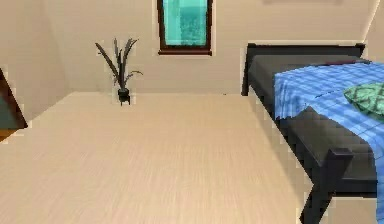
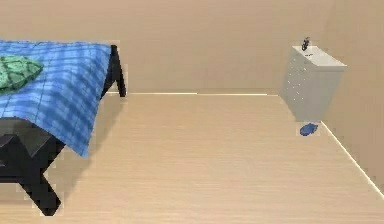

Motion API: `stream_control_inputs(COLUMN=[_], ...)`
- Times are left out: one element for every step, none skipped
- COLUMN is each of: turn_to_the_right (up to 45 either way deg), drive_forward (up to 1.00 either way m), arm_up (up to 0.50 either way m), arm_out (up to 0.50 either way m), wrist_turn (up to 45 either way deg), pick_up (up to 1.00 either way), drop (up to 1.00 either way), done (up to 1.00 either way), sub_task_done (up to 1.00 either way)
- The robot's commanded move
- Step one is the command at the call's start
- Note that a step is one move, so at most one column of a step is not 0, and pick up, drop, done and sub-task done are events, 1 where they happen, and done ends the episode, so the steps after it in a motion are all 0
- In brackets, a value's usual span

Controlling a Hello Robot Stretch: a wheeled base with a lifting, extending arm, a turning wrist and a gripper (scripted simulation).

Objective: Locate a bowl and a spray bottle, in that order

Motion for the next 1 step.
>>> stream_control_inputs(turn_to_the_right=[0.0], drive_forward=[0.30], arm_up=[0.00], arm_out=[0.00], wrist_turn=[0.0], pick_up=[0.00], drop=[0.00], done=[0.00], sub_task_done=[0.00])
